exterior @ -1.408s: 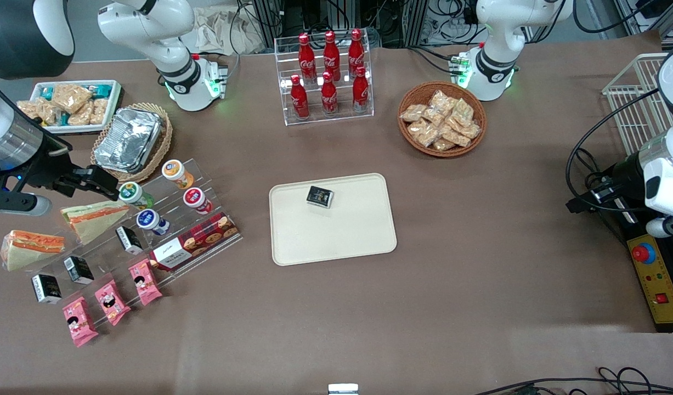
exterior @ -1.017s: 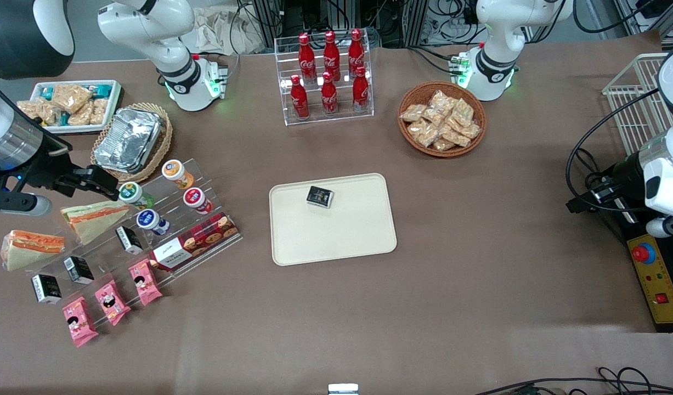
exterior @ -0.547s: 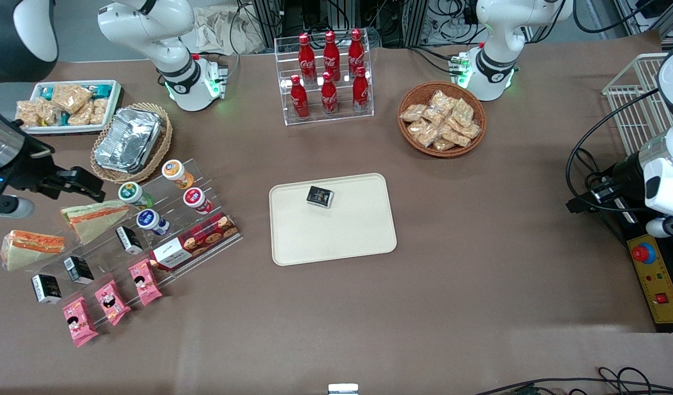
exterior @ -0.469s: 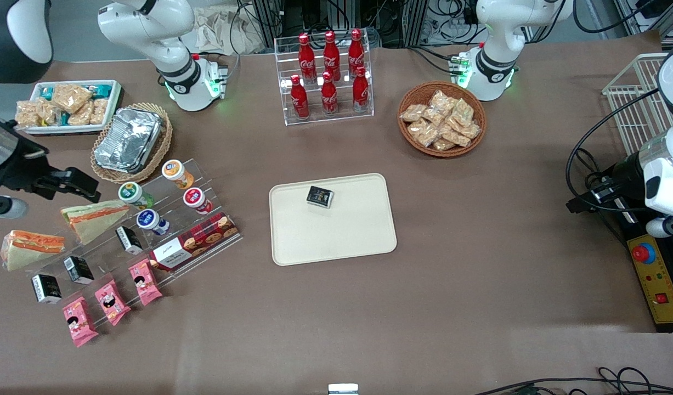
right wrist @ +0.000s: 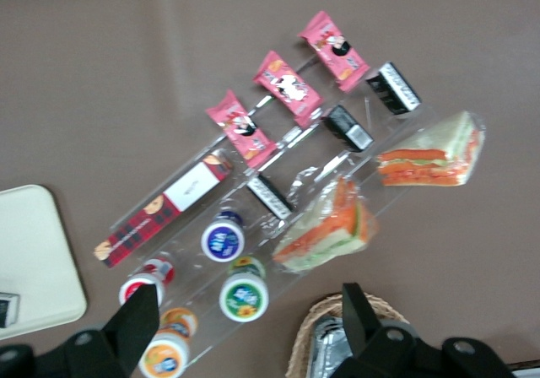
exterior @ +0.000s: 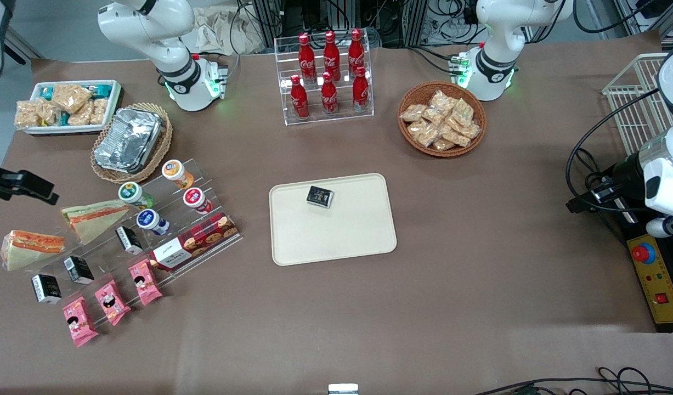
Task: Place sandwich on tray
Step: 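Move the right gripper toward the wrapped sandwiches on the acrylic rack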
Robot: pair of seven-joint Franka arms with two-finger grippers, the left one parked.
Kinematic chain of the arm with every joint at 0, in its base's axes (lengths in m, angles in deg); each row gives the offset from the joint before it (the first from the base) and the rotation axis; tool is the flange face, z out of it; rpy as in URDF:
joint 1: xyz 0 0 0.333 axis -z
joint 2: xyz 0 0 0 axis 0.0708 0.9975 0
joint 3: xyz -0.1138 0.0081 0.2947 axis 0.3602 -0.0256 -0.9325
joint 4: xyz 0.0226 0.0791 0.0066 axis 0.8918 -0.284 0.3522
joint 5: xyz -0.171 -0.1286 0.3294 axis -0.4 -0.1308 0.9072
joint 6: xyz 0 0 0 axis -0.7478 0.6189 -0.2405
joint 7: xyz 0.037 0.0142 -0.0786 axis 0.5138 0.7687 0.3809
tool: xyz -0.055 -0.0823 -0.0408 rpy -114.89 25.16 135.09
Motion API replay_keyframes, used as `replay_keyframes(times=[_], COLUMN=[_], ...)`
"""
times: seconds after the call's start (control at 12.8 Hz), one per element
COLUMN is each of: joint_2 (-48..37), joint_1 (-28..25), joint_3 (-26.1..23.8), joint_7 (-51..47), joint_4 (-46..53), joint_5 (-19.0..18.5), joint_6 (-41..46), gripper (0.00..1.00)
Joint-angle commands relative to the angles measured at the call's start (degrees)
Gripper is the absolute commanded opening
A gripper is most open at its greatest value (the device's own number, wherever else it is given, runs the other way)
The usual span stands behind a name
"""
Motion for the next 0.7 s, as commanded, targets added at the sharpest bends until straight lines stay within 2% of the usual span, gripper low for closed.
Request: replay_keyframes(times=[0.0,0.23,0.47,0.63], joint_2=[1.2,3.4,4.7,5.3], joint_1=[2.4,5.7,7.9,9.6], joint_3=[0.4,0.4,0.4,0.4], joint_7=[1.0,-1.8,-10.7,-16.7], joint_4=[0.6,0.6,0.6,0.7], joint_5=[1.4,1.7,3.9,6.8], joint_6=[0.2,0.3,0.1,0.1], gripper=[0.97,0.97,0.97,0.97])
